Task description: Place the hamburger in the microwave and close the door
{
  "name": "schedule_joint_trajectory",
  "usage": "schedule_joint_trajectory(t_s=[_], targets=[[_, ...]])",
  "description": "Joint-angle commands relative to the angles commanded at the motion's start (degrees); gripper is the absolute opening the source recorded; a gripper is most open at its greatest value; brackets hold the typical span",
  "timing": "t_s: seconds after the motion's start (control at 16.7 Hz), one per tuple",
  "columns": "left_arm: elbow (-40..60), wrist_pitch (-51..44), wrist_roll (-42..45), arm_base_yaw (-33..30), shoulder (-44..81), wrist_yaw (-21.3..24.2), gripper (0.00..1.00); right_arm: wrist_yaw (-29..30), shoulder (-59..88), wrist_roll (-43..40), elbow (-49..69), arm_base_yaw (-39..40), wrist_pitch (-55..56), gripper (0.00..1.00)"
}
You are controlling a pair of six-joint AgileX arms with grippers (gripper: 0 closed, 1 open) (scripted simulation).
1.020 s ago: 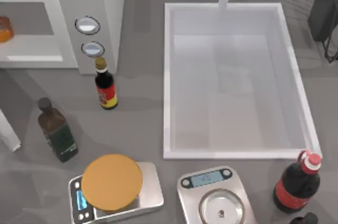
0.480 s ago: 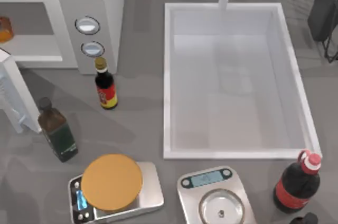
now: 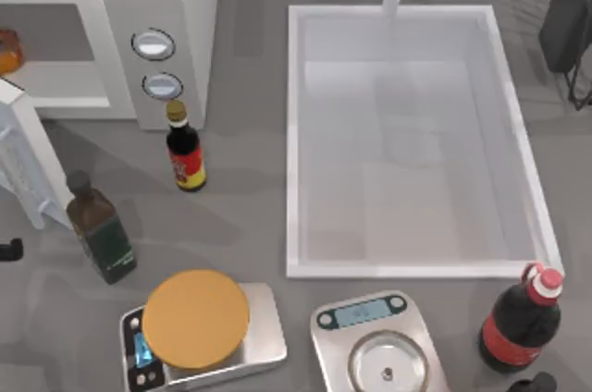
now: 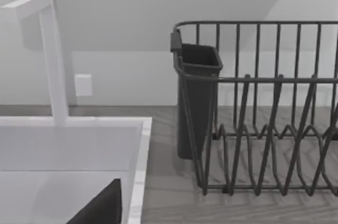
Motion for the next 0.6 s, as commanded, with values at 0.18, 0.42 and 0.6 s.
schedule_joint_trajectory(t_s=[0.18, 0.42, 0.6], targets=[[-0.5, -0.8, -2.8, -2.8, 0.7, -1.6, 0.00, 0.0, 0.0, 0.0, 0.0, 0.0, 0.0, 1.00], [-0.2, -1.4, -7.1, -8.3, 0.0, -5.6, 0.00, 0.0, 0.0, 0.0, 0.0, 0.0, 0.0, 1.00], [-0.2, -1.4, -7.7, -9.0, -0.4, -6.0, 0.00, 0.0, 0.0, 0.0, 0.0, 0.0, 0.0, 1.00]])
